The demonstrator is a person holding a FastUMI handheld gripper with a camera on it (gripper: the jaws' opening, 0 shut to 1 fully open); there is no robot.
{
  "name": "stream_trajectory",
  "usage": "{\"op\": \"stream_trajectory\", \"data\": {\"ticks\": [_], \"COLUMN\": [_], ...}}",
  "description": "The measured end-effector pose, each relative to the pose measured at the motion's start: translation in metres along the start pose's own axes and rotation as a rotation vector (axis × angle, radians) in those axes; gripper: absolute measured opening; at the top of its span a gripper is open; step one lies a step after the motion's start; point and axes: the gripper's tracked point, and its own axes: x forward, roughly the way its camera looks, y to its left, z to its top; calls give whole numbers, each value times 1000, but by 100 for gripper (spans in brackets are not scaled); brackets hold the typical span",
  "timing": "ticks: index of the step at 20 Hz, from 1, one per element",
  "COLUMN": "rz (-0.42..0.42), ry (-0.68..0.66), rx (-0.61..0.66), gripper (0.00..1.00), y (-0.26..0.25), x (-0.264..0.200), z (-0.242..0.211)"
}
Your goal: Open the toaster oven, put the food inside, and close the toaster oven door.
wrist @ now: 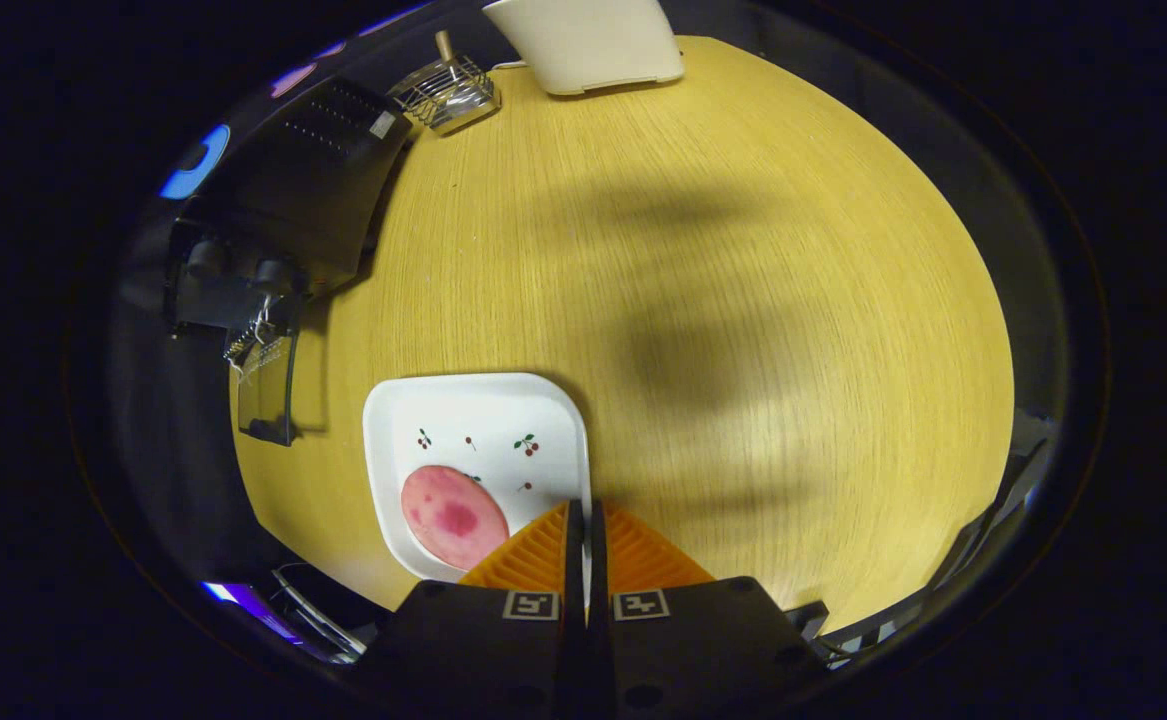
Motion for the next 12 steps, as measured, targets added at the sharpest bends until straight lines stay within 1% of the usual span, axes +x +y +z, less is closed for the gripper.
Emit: {"op": "stream_trajectory", "data": {"ticks": [5, 9, 12], "rz": [186, 261, 313], "ry": [-37, -75, -105], "rx": [162, 250, 290], "gripper": [5, 5, 5], "y": [4, 7, 14], "x": [-4, -8, -18], "z": [-7, -12, -15]}}
